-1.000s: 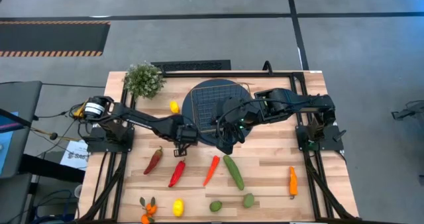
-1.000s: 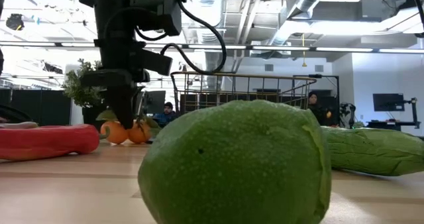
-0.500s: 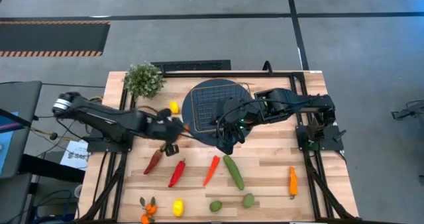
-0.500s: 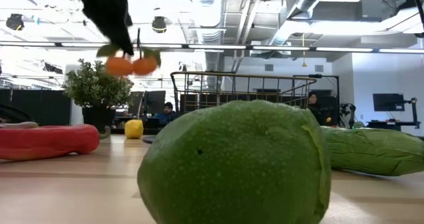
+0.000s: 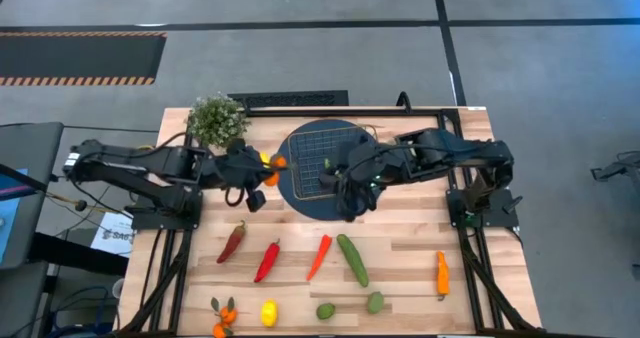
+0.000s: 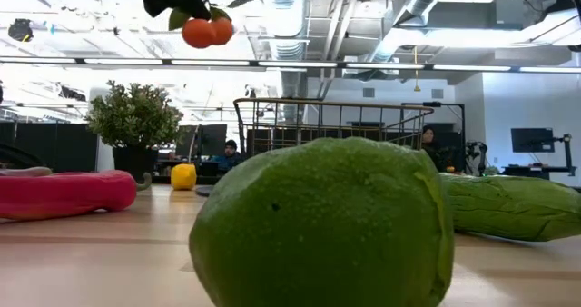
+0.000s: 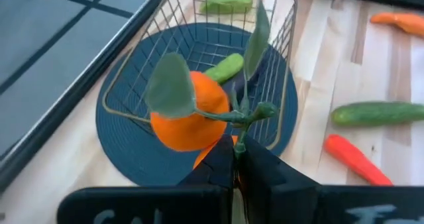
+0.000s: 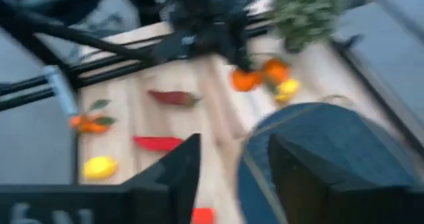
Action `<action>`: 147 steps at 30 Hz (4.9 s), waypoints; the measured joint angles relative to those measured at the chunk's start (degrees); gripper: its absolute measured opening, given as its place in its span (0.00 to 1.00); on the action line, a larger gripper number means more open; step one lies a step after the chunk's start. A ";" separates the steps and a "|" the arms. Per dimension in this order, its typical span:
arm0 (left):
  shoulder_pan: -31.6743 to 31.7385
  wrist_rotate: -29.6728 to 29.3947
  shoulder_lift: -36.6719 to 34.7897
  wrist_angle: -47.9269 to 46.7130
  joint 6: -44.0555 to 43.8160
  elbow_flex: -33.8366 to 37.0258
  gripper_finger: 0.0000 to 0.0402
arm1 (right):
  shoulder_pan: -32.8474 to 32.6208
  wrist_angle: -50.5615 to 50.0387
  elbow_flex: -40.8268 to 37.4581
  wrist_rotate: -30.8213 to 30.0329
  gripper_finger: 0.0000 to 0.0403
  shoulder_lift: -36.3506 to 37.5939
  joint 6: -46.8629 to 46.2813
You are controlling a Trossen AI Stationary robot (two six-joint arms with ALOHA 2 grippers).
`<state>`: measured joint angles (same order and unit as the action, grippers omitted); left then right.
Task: Build produce basket
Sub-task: Put the top oranges into the basket
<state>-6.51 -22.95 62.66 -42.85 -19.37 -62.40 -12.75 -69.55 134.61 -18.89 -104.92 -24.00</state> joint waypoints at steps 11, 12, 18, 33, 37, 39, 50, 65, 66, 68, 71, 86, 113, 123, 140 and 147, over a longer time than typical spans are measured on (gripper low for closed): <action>5.14 4.06 9.76 -0.26 7.55 -6.76 0.00 | -1.16 -11.21 0.02 -13.08 0.03 5.27 -3.77; 5.84 4.84 11.17 -0.16 8.34 -7.28 0.00 | -1.31 -12.77 0.02 -14.00 0.02 6.02 -4.63; 10.28 8.19 21.05 0.10 13.17 -11.62 0.00 | -2.73 -20.47 0.00 -17.55 0.01 9.36 -10.67; 17.05 11.09 49.26 -15.43 20.87 -40.02 0.00 | -6.78 -20.47 -0.11 -17.37 0.00 9.95 -7.42; 17.89 8.92 52.30 -19.56 20.37 -40.42 0.00 | -8.36 -20.44 -0.09 -17.28 0.00 10.14 -7.43; 18.12 8.94 52.97 -19.03 20.37 -40.44 0.00 | -9.12 -20.47 -0.09 -17.30 0.00 10.04 -7.41; 19.45 11.43 54.93 -16.87 20.19 -40.42 0.00 | -10.42 -20.45 -0.01 -17.30 0.00 7.80 -5.62; 20.34 12.57 55.68 -16.92 21.49 -39.35 0.00 | -10.48 -19.36 -0.09 -17.10 0.00 6.44 -5.52; 20.48 12.36 55.68 -17.14 21.72 -39.35 0.00 | -10.51 -19.26 -0.09 -17.09 0.00 6.45 -5.52; 20.98 12.21 55.68 -18.29 21.81 -39.35 0.00 | -10.51 -19.18 -0.09 -17.06 0.00 6.44 -5.52; 21.86 11.76 55.68 -19.47 22.78 -39.35 0.00 | -10.51 -19.16 -0.09 -17.06 0.00 6.44 -5.52; 18.98 13.90 55.66 -18.33 22.18 -39.35 0.00 | -10.51 -19.11 -0.09 -17.04 0.00 6.44 -5.52; 18.78 15.16 55.53 -8.36 19.99 -31.02 0.00 | -11.23 -18.09 -0.09 -16.88 0.01 6.44 -5.54; 18.89 18.05 55.53 -8.45 19.65 -31.04 0.00 | -11.23 -17.58 -0.09 -16.88 0.02 6.42 -5.96; 18.81 18.16 55.47 -12.45 19.45 -32.49 0.33 | -11.23 -17.38 -0.09 -15.72 0.01 6.42 -5.98; 18.29 18.05 51.42 -17.24 17.40 -37.26 0.43 | -11.23 -17.39 -0.09 -15.59 0.01 6.40 -5.97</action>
<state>11.78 -4.90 114.08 -60.09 -1.97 -99.67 -23.99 -86.94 134.52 -34.48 -98.52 -29.97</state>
